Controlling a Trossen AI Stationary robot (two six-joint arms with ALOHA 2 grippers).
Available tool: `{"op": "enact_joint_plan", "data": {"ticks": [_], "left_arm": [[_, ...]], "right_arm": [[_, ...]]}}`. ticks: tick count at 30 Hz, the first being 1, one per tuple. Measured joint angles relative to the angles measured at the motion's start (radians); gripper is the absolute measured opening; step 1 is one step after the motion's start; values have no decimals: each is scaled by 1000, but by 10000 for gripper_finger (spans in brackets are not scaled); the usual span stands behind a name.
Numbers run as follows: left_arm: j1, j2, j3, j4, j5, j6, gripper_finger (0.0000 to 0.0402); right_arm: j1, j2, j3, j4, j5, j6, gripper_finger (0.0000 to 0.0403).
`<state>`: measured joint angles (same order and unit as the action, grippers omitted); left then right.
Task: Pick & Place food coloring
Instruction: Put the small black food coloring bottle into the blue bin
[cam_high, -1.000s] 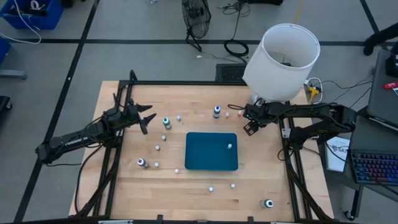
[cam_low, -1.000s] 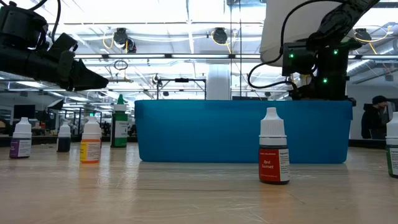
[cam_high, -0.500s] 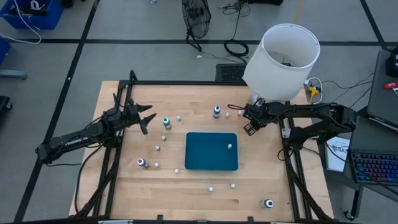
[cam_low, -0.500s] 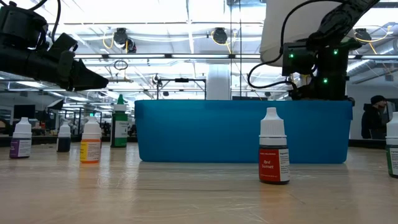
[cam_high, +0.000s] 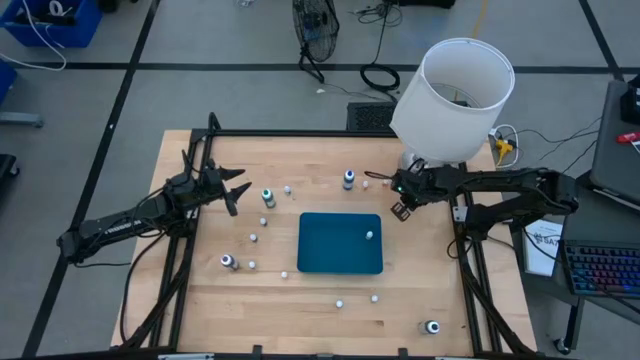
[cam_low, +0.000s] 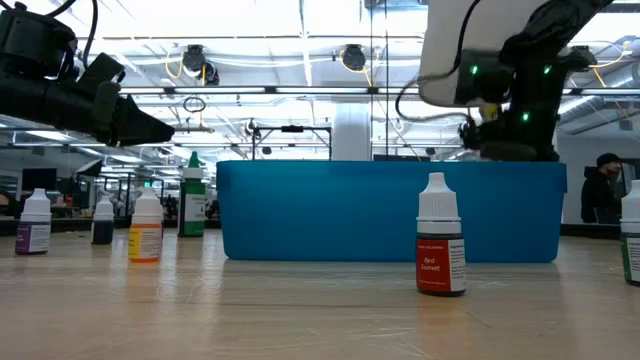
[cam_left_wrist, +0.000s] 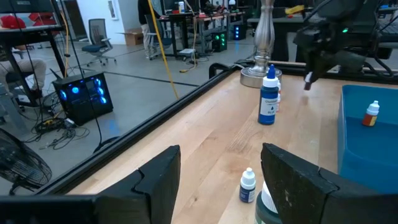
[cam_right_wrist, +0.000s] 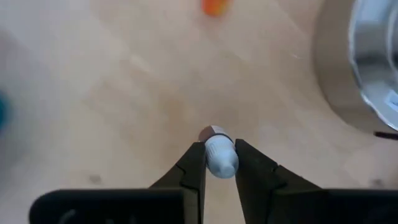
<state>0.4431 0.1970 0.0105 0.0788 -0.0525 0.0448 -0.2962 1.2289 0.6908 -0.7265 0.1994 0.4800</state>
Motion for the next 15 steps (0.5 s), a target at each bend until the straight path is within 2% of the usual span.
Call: {"op": "enact_joint_plan", "data": {"ticks": [5,9,15], "left_arm": [[0,0,0,0,0,0,225],[0,0,0,0,0,0,225],[0,0,0,0,0,0,225]], "right_arm": [[145,-88,19,18,-18,85,49],[298,-134,37,104,-11,140,49],[499,-107,122,181,142,181,49]]}}
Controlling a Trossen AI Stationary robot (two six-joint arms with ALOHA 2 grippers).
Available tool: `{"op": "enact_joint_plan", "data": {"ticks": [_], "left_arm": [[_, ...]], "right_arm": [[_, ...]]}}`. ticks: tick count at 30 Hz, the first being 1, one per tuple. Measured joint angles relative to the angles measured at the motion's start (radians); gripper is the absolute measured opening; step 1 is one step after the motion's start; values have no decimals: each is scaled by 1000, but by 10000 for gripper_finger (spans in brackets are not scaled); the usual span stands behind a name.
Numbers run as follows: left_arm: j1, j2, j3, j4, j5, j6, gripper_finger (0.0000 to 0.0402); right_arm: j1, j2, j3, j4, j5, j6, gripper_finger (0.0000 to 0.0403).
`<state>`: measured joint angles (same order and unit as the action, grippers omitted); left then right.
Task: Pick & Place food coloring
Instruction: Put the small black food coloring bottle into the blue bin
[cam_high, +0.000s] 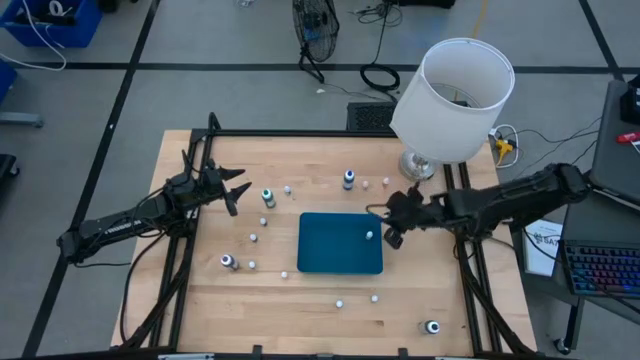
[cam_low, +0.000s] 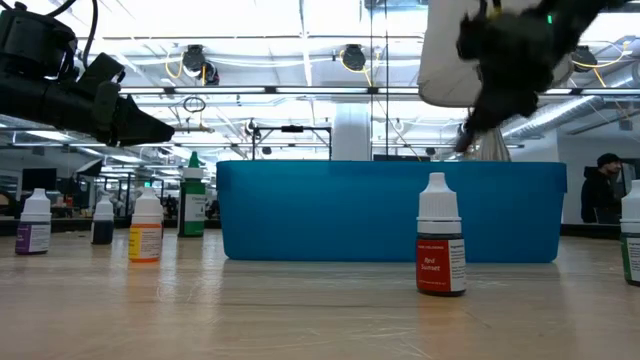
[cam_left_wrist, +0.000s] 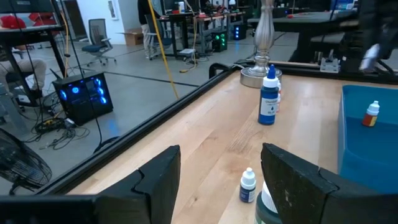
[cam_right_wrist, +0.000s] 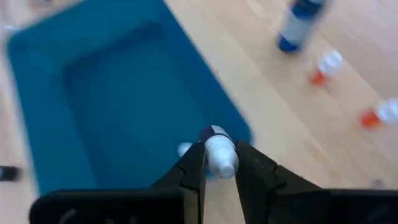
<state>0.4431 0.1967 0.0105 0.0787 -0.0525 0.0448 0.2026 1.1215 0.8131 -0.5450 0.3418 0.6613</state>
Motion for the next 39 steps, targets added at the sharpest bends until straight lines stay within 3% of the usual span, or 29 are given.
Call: {"op": "enact_joint_plan", "data": {"ticks": [9,14,21,26,39], "left_arm": [[0,0,0,0,0,0,225],[0,0,0,0,0,0,225],[0,0,0,0,0,0,225],[0,0,0,0,0,0,225],[0,0,0,0,0,0,225]], "right_arm": [[95,295,336,-75,19,-115,49],[112,513,497,-193,-58,-131,49],[116,709,547,-189,-217,-141,49],[116,745,547,-220,-291,-106,49],[112,739,547,-374,-291,-44,50]]}}
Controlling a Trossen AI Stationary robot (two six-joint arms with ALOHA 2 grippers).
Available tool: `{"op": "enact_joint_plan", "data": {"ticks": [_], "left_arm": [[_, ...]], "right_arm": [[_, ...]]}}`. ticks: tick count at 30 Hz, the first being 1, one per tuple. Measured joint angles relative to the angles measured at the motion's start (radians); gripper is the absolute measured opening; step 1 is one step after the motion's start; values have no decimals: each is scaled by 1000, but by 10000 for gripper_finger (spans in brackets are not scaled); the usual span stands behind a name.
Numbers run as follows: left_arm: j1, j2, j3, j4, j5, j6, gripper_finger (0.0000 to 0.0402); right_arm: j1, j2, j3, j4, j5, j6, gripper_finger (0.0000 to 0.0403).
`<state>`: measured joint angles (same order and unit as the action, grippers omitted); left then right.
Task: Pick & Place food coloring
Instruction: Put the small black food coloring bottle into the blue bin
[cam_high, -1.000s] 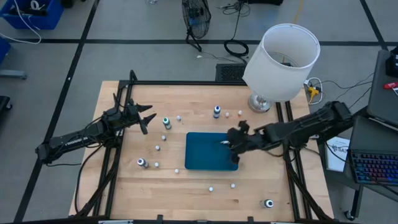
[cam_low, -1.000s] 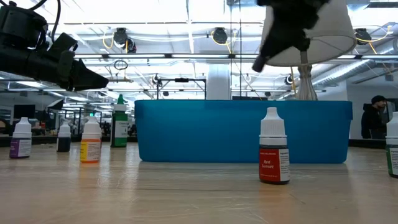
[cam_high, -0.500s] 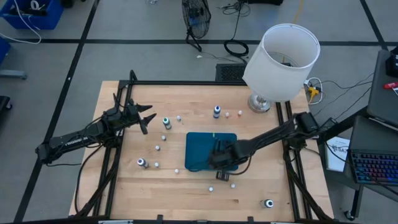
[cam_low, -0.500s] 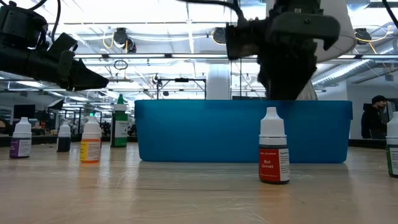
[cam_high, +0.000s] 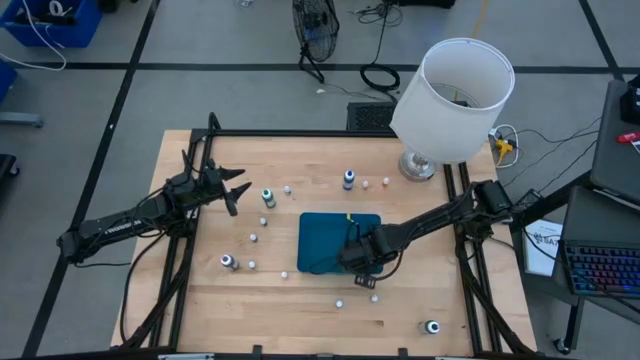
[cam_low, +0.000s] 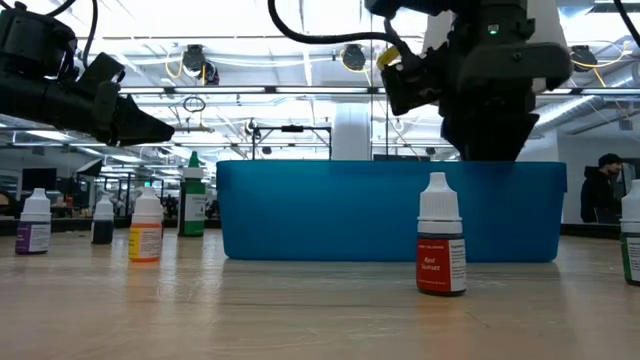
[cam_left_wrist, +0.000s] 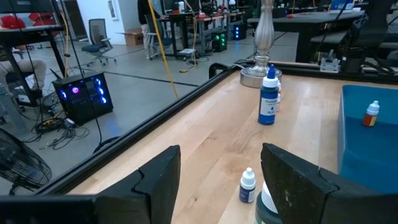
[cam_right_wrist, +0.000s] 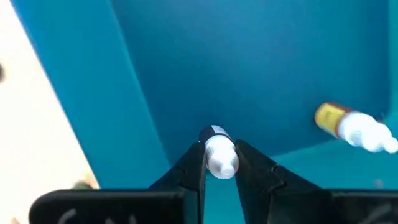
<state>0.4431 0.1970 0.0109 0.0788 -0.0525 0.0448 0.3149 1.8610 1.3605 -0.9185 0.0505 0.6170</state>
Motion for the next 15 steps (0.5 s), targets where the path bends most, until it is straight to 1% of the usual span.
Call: {"op": "enact_joint_plan", "data": {"ticks": [10,15], "left_arm": [[0,0,0,0,0,0,225],[0,0,0,0,0,0,225]], "right_arm": [[0,0,0,19,0,0,57],[0,0,0,34,0,0,86]]}}
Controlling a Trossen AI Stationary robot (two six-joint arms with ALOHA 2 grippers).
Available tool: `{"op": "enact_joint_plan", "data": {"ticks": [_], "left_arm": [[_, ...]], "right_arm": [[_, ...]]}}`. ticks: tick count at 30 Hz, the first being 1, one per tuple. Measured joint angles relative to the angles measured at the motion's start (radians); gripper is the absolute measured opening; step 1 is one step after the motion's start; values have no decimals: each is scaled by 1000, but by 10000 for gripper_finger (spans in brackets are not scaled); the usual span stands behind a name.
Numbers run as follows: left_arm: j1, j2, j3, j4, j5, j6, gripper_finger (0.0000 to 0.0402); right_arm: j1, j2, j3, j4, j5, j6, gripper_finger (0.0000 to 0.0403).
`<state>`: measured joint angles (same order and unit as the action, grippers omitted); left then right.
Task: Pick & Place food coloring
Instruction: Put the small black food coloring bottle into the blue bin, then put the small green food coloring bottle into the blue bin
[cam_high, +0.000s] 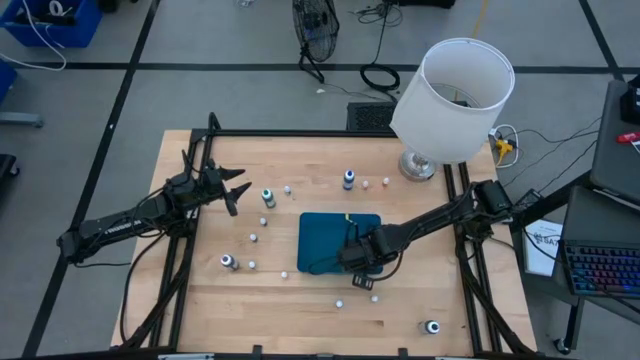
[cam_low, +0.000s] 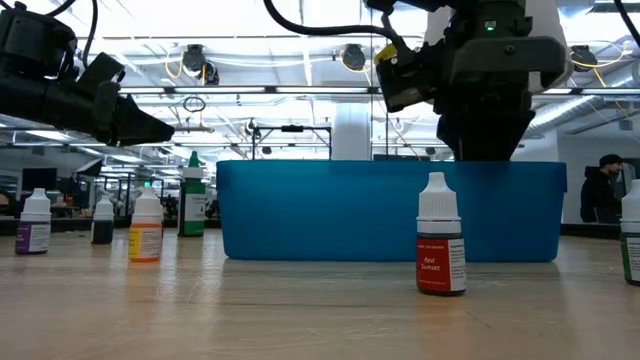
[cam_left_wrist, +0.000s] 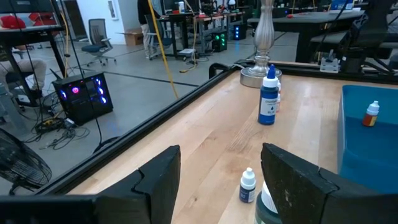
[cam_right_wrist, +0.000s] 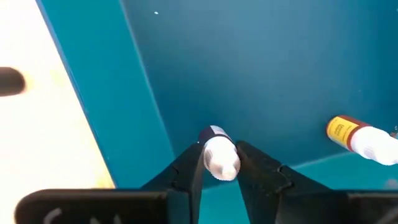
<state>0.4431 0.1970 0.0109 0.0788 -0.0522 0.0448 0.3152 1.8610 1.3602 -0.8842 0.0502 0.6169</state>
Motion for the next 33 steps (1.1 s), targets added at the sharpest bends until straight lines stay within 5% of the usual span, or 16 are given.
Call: {"op": "enact_joint_plan", "data": {"ticks": [14,22,33], "left_arm": [[0,0,0,0,0,0,225],[0,0,0,0,0,0,225],[0,0,0,0,0,0,225]], "right_arm": [[-1,-8,-1,4,0,26,115],[1,-130,-1,7,18,86,115],[198,-227,-1,115,4,167,84]]}}
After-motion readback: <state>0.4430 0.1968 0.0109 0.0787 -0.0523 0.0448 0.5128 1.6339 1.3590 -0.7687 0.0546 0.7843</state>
